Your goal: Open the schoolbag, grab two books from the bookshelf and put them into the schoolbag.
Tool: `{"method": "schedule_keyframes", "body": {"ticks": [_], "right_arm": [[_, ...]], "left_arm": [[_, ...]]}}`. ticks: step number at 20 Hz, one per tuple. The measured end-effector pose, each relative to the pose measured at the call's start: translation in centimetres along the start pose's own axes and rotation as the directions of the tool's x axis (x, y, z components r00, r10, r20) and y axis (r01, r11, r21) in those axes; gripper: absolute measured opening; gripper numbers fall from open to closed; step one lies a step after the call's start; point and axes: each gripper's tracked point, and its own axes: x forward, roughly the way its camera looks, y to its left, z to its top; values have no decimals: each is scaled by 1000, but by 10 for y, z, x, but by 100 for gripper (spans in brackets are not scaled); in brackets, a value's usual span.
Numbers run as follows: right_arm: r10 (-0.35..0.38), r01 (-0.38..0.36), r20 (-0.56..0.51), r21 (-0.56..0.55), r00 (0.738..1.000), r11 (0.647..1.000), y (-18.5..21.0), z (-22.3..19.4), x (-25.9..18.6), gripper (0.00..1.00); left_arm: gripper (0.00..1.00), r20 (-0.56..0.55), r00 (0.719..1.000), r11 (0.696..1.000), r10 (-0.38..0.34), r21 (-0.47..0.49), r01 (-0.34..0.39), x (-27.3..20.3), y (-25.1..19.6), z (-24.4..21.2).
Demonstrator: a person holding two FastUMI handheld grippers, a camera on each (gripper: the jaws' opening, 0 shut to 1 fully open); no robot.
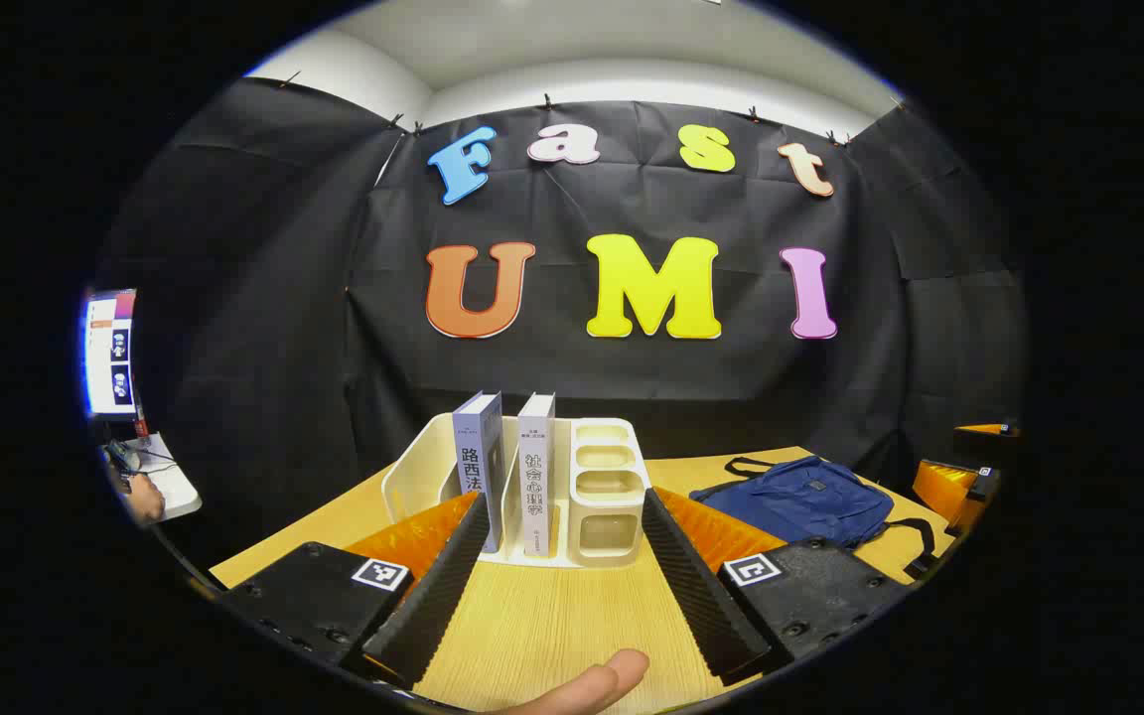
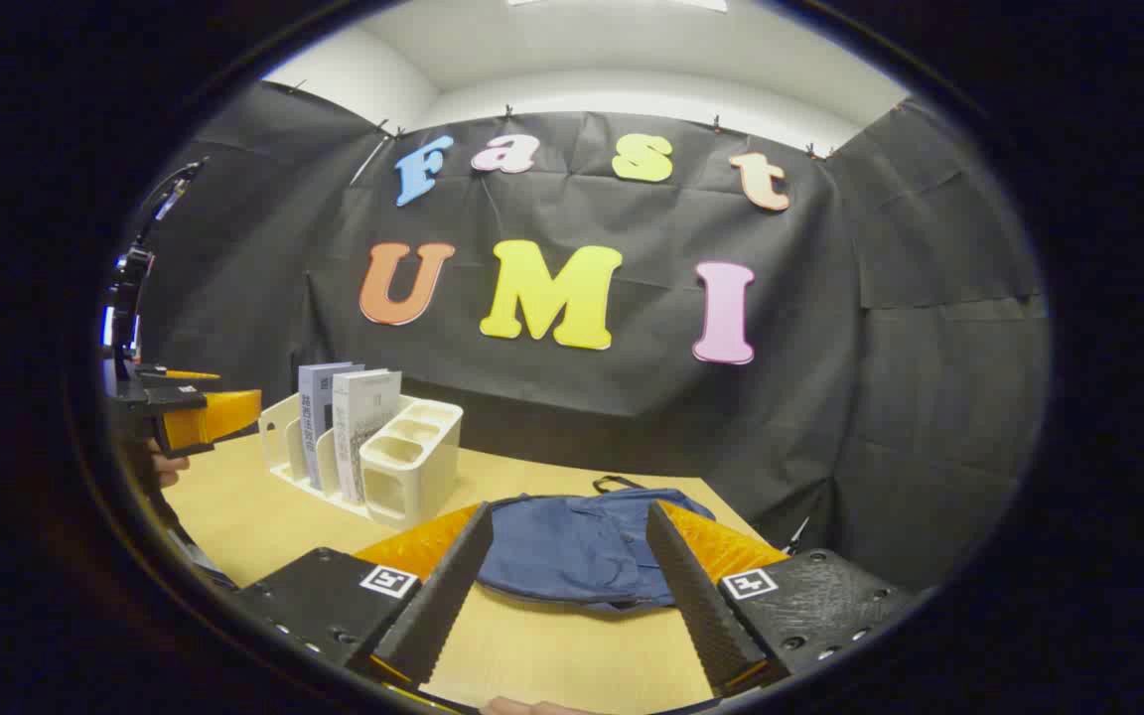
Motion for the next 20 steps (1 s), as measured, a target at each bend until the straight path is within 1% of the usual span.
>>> {"method": "schedule_keyframes", "body": {"ticks": [1, 2, 3, 9, 10, 11, 12, 13, 14, 15, 17, 18, 19, 20], "right_arm": [[-5, 5, -8, -1, 1000, 1000, 0, -3, 2, 95], [-8, 7, -16, -2, 1000, 1000, 1, -5, 3, 98], [-11, 11, -20, -3, 1000, 1000, 1, -7, 5, 95], [-20, 17, -41, -75, 999, 997, 7, -22, 12, 95], [-15, 11, -43, -84, 999, 996, 10, -24, 13, 95], [-10, 5, -49, -91, 999, 996, 13, -27, 15, 95], [-5, -1, -56, -96, 998, 995, 15, -30, 17, 95], [-1, -6, -67, -101, 998, 995, 18, -34, 20, 98], [-1, -7, -75, -105, 997, 994, 20, -36, 22, 98], [-2, -7, -82, -110, 997, 994, 21, -40, 25, 95], [-1, -11, -99, -117, 995, 993, 24, -46, 31, 95], [4, -18, -111, -122, 994, 992, 27, -48, 36, 98], [7, -23, -123, -125, 992, 992, 32, -52, 42, 98], [15, -33, -135, -133, 991, 991, 36, -55, 46, 95]], "left_arm": [[99, 1, 1000, 1000, -1, 2, 1, 0, 1, 1], [99, 3, 1000, 1000, 0, 4, 0, 0, 0, 1], [99, 3, 1000, 1000, 1, 7, -1, -1, 0, 2], [99, -10, 1000, 1000, 15, 11, -15, 3, 11, -2], [100, -15, 1000, 1000, 19, 10, -19, 4, 13, -2], [99, -20, 1000, 1000, 23, 9, -23, 5, 14, -3], [99, -23, 999, 1000, 25, 9, -25, 6, 14, -4], [99, -24, 999, 1000, 24, 10, -24, 4, 14, -4], [99, -23, 999, 1000, 24, 12, -23, 4, 15, -3], [99, -21, 1000, 1000, 23, 13, -22, 5, 15, -3], [99, -20, 1000, 1000, 16, 14, -16, 4, 14, -2], [99, -21, 1000, 1000, 15, 15, -15, 4, 14, -3], [99, -21, 1000, 1000, 15, 16, -15, 4, 14, -3], [99, -24, 1000, 1000, 15, 19, -14, 5, 14, -4]]}}
